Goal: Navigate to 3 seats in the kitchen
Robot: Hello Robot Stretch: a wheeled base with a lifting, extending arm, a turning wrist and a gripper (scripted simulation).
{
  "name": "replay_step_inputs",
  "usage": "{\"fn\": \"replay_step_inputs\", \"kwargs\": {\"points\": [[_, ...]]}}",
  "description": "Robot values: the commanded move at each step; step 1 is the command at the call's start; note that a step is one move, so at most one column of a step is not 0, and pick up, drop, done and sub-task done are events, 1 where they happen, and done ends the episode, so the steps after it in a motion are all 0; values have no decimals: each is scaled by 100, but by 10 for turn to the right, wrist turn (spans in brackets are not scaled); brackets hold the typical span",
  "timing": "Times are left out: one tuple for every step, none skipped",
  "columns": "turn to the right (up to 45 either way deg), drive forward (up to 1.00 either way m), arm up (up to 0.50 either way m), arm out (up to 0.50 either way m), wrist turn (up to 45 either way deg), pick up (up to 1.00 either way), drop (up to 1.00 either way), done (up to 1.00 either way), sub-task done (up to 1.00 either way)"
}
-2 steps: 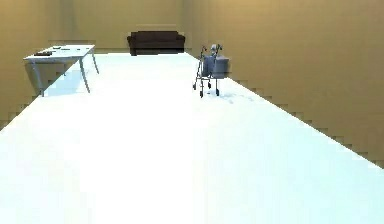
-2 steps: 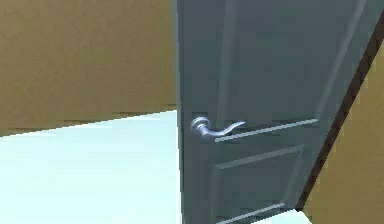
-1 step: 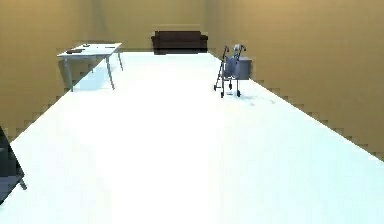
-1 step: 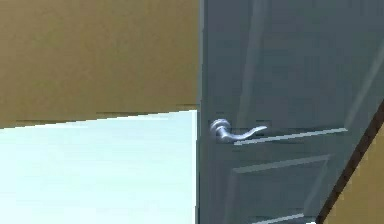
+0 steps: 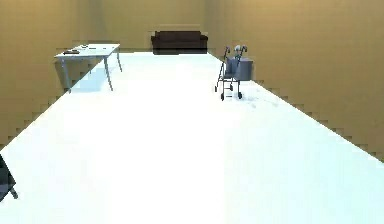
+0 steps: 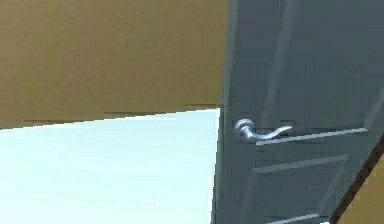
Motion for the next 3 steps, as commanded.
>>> {"fn": "replay_step_inputs", "kwargs": {"points": [[450, 0, 0, 0, 0, 0, 0, 0, 0], [90, 0, 0, 0, 0, 0, 0, 0, 0], [30, 0, 0, 0, 0, 0, 0, 0, 0]]}}
